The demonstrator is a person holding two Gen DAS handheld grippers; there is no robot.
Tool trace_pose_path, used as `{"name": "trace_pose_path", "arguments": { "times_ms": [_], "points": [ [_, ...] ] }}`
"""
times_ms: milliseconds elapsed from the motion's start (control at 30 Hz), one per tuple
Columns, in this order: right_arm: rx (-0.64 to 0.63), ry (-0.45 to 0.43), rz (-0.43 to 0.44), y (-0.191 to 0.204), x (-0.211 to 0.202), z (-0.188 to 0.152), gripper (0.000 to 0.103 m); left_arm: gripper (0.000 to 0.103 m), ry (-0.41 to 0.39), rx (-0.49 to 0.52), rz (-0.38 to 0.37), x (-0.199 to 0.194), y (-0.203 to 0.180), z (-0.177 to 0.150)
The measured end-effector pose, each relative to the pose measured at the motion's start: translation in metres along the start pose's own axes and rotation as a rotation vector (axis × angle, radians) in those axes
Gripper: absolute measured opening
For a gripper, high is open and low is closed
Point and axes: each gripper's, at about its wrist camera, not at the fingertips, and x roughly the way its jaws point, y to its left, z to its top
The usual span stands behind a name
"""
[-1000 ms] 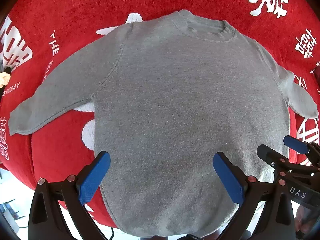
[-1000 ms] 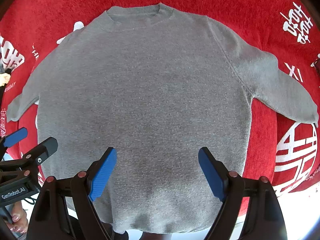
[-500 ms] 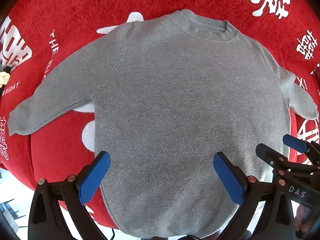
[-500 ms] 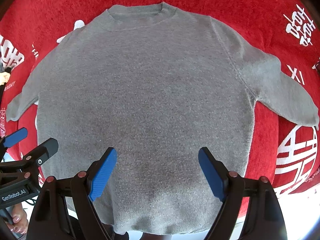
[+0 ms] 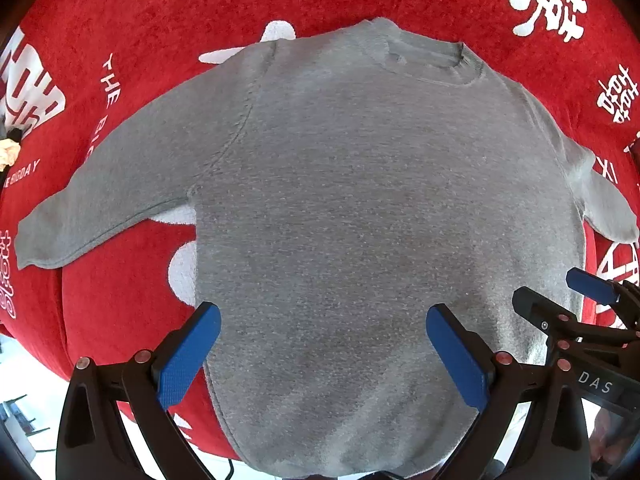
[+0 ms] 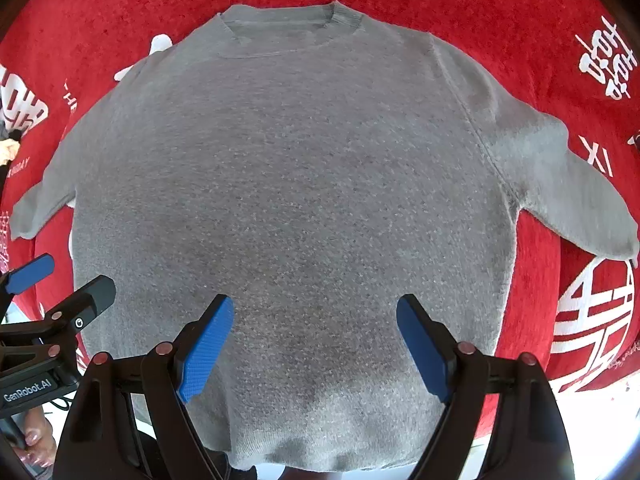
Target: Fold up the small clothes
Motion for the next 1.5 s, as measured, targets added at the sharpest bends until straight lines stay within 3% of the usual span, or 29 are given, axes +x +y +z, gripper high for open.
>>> {"name": "trace_pose_path", "arguments": {
  "times_ms": [700, 867, 1000, 1100, 1333, 1400, 1500],
  "points": [
    [-0.011, 0.004, 0.006, 0.012, 0.006, 0.001, 0.086, 0.103, -0.006, -0.038, -0.025, 0.001, 0.011, -0.001],
    [-0.022, 0.004, 0.011, 0.019, 0.007, 0.004, 0.086, 0.103, -0.013, -0.106, -0.113, 0.002, 0.031, -0.001],
    [-0.051, -0.006, 0.024, 0.03, 0.006, 0.005, 0.086, 0.103, -0.055, -0.234, -0.193, 0.0, 0.079, 0.001],
    [-0.073, -0.013, 0.037, 0.043, 0.008, 0.01, 0.086, 0.103, -0.104, -0.332, -0.199, -0.001, 0.127, -0.001],
    [-0.155, -0.034, 0.087, 0.09, 0.006, 0.016, 0.086, 0.103, -0.212, -0.676, -0.177, 0.01, 0.29, -0.028],
    [-0.186, -0.038, 0.103, 0.108, 0.007, 0.016, 0.086, 0.103, -0.224, -0.772, -0.209, 0.021, 0.329, -0.041],
    [-0.227, -0.039, 0.12, 0.132, 0.012, 0.017, 0.086, 0.103, -0.226, -0.85, -0.272, 0.037, 0.36, -0.051]
  ]
}}
